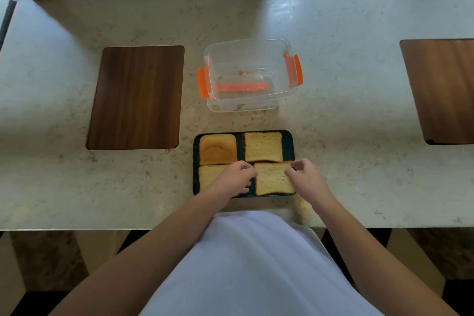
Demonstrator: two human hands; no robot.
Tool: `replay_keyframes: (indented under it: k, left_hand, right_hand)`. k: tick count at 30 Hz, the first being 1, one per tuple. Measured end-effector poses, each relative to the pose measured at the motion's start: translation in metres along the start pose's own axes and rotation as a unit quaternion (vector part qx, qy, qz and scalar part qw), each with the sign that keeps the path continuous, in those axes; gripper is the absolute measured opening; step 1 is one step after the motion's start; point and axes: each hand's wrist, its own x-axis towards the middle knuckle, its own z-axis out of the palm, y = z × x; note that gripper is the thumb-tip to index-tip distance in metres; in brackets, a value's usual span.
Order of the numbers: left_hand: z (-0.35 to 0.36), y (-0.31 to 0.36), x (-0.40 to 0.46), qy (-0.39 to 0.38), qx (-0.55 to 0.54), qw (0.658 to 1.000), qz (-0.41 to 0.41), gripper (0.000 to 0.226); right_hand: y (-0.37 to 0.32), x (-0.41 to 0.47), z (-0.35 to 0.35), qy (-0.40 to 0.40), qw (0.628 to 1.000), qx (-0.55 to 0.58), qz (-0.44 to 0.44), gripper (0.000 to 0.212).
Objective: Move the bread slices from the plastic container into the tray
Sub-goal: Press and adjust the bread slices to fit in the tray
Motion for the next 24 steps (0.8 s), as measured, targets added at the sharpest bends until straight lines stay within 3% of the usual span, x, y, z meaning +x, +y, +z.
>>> replay_keyframes:
  k: [4,7,20,22,24]
  left_hand:
    - [0.012,-0.006,-0.004,-0.015,0.04,0.999,0.008,0.06]
    - [0.017,-0.009,-0.007,-0.02,0.055,0.998,0.021,0.069]
    - [-0.004,-0.012,-0.005,0.032,0.057,0.998,-0.014,0.031]
    - [-0.006,-0.007,-0.004,0.039,0.048,0.998,-0.018,0.033]
    - [-0.007,0.001,-0.002,0.052,0.038,0.998,-0.008,0.044]
  right_hand:
    - [0.004,-0.005,0.006,-0.01,1.0,-0.011,-0.007,0.047]
    - [0.003,-0.004,0.004,-0.013,1.0,0.0,0.003,0.044]
    - [-0.011,-0.002,0.015,-0.081,0.996,0.023,0.017,0.03]
    - [-0.013,0.003,0.013,-0.078,0.996,0.036,0.023,0.028]
    - [-0.018,0.007,0.009,-0.067,0.997,0.04,0.022,0.039]
